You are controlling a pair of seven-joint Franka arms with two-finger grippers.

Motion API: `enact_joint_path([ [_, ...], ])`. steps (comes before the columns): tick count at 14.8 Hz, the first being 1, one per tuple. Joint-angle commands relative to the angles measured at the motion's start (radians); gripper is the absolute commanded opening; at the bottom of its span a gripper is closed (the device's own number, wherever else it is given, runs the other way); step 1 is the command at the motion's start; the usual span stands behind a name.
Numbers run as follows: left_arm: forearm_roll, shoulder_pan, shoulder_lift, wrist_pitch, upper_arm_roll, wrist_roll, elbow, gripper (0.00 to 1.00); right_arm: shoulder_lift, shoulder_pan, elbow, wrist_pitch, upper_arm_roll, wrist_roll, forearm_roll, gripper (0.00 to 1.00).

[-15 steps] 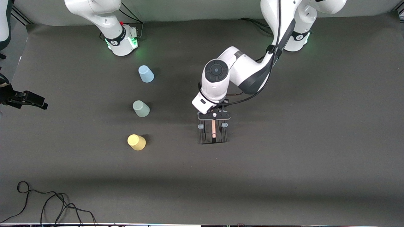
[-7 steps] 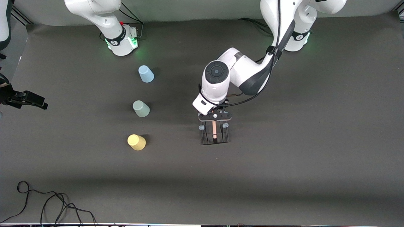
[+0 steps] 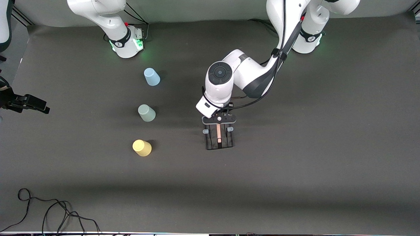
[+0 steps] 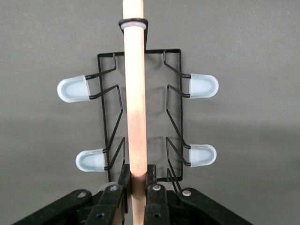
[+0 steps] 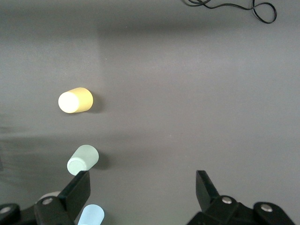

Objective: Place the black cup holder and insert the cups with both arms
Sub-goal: 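Release the holder and withdraw the left gripper while the right gripper reaches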

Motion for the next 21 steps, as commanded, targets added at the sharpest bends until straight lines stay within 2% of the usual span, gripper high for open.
enact_joint_path([
  [1, -0.010, -0.006, -0.004, 0.007, 0.010, -0.020, 0.003, 0.25, 0.005, 0.000, 0.015, -0.017, -0.002, -0.002, 0.019, 1.00],
  [2, -0.012, -0.004, -0.006, 0.000, 0.010, -0.020, 0.003, 0.43, 0.005, 0.000, 0.015, -0.017, 0.000, -0.001, 0.019, 1.00],
  [3, -0.010, -0.001, -0.009, -0.004, 0.011, -0.017, 0.003, 0.66, 0.005, 0.002, 0.015, -0.017, 0.000, -0.001, 0.019, 1.00],
  [5, 0.002, 0.003, -0.023, -0.012, 0.016, -0.006, 0.006, 0.95, 0.005, 0.000, 0.015, -0.017, 0.000, 0.001, 0.019, 1.00],
  [6, 0.002, 0.005, -0.030, -0.026, 0.019, -0.011, 0.013, 1.00, 0.005, 0.000, 0.015, -0.017, 0.000, 0.001, 0.019, 1.00],
  [10, 0.005, 0.095, -0.133, -0.134, 0.017, 0.044, 0.019, 1.00, 0.006, 0.003, 0.020, -0.016, 0.003, 0.001, 0.020, 1.00],
  [14, 0.013, 0.279, -0.223, -0.286, 0.019, 0.272, 0.010, 1.00, 0.006, 0.006, 0.018, -0.008, 0.008, 0.001, 0.051, 1.00],
  [17, 0.030, 0.436, -0.299, -0.317, 0.019, 0.431, -0.029, 1.00, 0.028, 0.037, 0.020, 0.024, 0.009, 0.004, 0.059, 1.00],
  [19, 0.072, 0.524, -0.366, -0.299, 0.019, 0.484, -0.091, 1.00, 0.052, 0.069, 0.018, 0.062, 0.008, 0.017, 0.059, 1.00],
  [21, 0.073, 0.607, -0.418, -0.297, 0.020, 0.588, -0.142, 1.00, 0.081, 0.104, 0.017, 0.088, 0.009, 0.105, 0.059, 1.00],
])
